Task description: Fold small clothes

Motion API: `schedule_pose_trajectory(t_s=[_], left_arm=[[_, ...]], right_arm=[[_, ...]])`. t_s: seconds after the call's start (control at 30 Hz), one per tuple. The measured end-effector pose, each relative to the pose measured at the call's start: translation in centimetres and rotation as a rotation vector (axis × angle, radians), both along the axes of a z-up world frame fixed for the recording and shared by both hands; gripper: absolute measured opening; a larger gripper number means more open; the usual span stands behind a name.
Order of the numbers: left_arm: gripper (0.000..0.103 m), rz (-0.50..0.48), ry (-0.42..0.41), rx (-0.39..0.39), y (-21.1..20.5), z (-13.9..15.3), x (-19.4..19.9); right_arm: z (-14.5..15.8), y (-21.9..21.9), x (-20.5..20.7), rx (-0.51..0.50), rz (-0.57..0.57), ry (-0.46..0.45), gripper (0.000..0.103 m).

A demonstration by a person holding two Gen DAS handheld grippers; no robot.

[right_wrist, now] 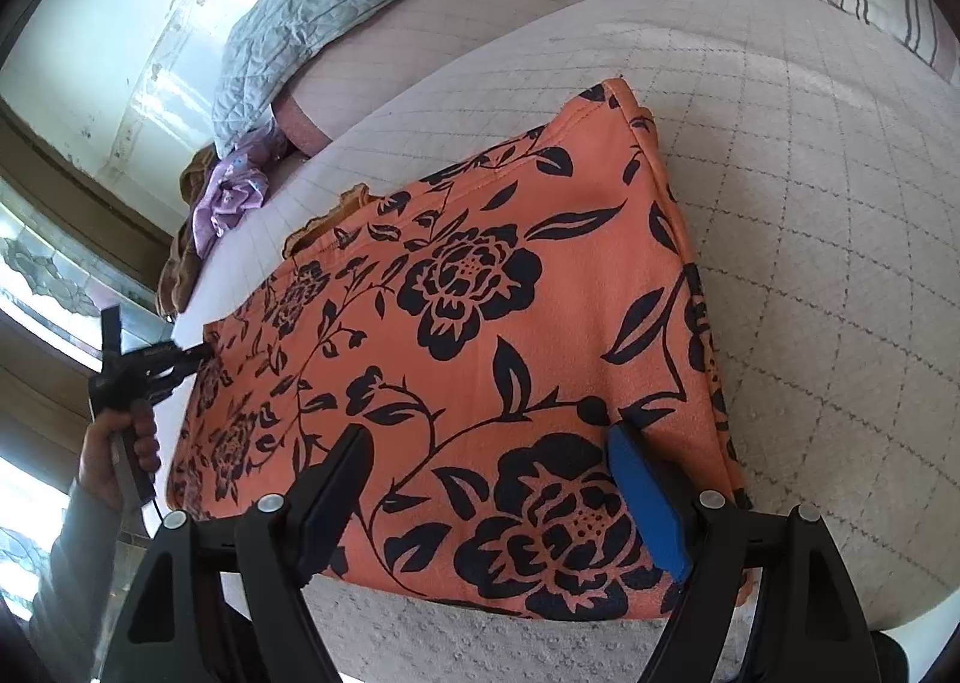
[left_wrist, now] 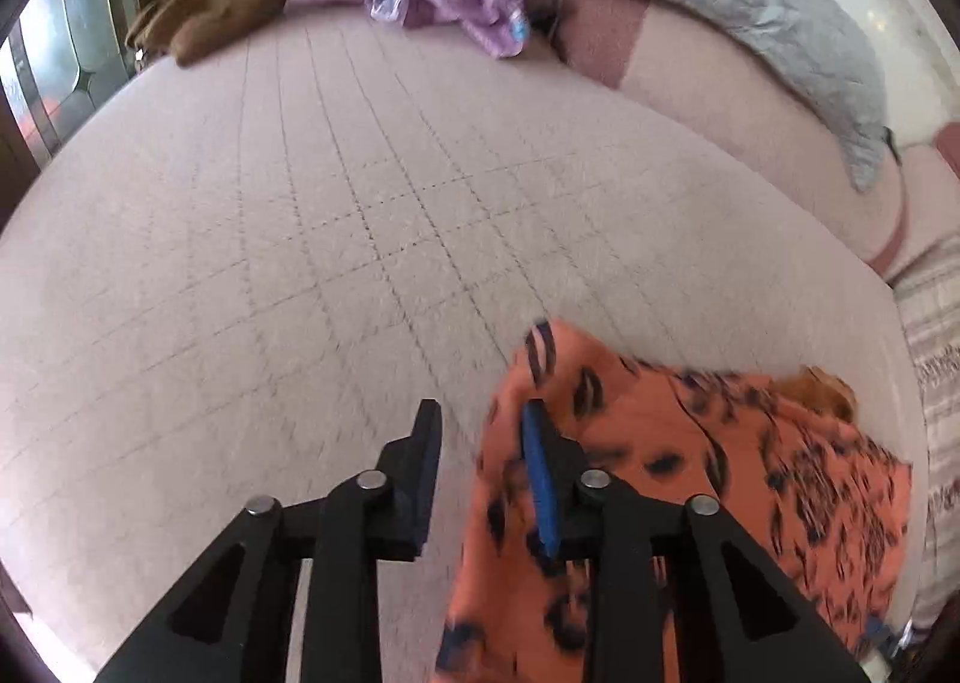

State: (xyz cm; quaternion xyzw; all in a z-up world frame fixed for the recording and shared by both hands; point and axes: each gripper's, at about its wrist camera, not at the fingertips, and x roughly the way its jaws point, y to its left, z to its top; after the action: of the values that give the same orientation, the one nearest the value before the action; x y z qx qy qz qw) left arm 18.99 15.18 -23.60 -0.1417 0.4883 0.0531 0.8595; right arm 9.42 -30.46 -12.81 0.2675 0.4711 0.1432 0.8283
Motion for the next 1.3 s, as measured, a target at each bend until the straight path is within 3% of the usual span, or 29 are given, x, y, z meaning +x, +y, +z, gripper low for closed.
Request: schedule_pose_trajectory(t_s=[0.03,0.1,0.23,0.33,0.37,0.4,0.47,0.53,0.67,0.8,0.87,0.97,1.03,1.07,1.23,1.3], left_arm=[[0.036,-0.011,-0.021,-0.007,-0.2,0.7,-1.4],[0.054,-0.036,-0.069,0.015,-1.3,2.0,-4.9],[0.064,-0.094,-0.105,0.052,-4.0,2.9,-10.6],[0.067,-0.122,-0.084,0.042,-5.0,2.6,-12.8],[0.067,-0.140,-0.064,0.045,-5.6,2.1,-13.8],[0.067,-0.147,-0.051,0.059,-6.1,2.0,-14.0],[0.067,-0.168,-0.030,0.108,-6.8,1.6,-14.8],[0.067,-0.177,-0.036,0.149,-7.4,1.7,-15.1],[0.067,-0.184,-0.061,0.197,-8.7,2.9,-15.1],[0.067,-0.197,-0.074,0.180,-9.9,3.8,-14.1],[0.067,-0.209,-0.078,0.184,-10.3,4.3,-14.1],[0.071,-0.202,-0.100,0.202,-10.5,5.0,-14.6],[0.071,-0.187,-0.103,0.213,-10.2,5.4,-15.2],[0.071,-0.182,-0.106,0.215,-10.0,5.5,-15.4],[0.071,-0.157,-0.078,0.216,-9.4,4.8,-15.1],[0.071,-0.162,-0.070,0.210,-9.5,4.7,-14.9]], right_arm=[[0.2,-0.2,0.1,0.016,-0.010,0.017,0.083],[1.5,-0.7,0.6,0.064,-0.020,0.022,0.083],[4.6,-1.4,4.4,0.101,-0.005,-0.060,0.083],[2.2,-2.8,10.0,0.211,-0.030,0.008,0.083],[0.0,-4.1,11.8,0.204,-0.097,0.068,0.083],[-1.7,-5.5,12.4,0.234,-0.175,0.119,0.074],[-3.3,-8.1,10.9,0.449,-0.328,0.122,0.073],[-1.3,-7.9,8.6,0.410,-0.334,0.059,0.076],[2.2,-4.6,1.8,0.298,-0.201,-0.039,0.080],[2.2,-0.9,-3.3,0.248,-0.097,-0.016,0.083],[2.4,0.1,-3.8,0.258,-0.061,-0.032,0.083],[1.7,0.1,-3.1,0.232,-0.098,-0.045,0.086],[-1.0,-0.5,-2.3,0.191,-0.174,0.068,0.087],[-1.5,-0.8,-2.4,0.244,-0.202,0.082,0.086],[0.9,0.2,-3.6,0.264,-0.138,-0.008,0.087],[-0.6,0.4,-3.1,0.231,-0.120,0.017,0.087]])
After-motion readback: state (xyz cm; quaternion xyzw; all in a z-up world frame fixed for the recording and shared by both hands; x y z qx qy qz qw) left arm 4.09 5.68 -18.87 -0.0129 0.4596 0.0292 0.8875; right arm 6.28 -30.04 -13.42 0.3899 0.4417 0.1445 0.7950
